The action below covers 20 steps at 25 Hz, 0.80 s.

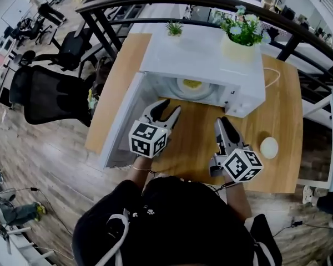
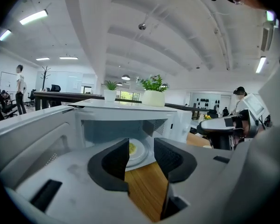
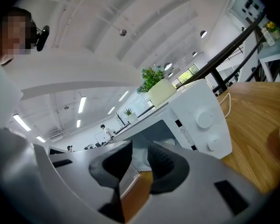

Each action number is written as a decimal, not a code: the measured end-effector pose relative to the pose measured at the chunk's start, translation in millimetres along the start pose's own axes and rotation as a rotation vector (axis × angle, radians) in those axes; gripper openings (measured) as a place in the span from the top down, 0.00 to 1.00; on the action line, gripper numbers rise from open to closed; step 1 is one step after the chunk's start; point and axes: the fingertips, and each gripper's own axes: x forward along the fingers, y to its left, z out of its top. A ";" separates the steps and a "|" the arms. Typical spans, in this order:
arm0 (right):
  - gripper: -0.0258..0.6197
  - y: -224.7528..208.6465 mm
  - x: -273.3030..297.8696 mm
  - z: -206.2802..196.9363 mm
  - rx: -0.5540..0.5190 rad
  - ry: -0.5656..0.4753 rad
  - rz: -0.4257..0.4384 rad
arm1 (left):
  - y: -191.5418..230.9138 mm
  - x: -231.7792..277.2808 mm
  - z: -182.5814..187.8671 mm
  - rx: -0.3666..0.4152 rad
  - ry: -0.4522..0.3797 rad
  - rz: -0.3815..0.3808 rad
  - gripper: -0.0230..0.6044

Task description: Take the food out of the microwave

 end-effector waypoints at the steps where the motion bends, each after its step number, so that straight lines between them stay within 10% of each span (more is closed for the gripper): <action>1: 0.82 -1.7 8.1 0.1 0.001 0.008 -0.001 | 5.2 5.7 0.0 -0.007 0.002 0.002 0.72; 20: 0.74 -44.6 116.7 -10.5 -0.011 0.115 -0.142 | 66.4 84.5 -22.0 -0.132 0.066 0.004 0.66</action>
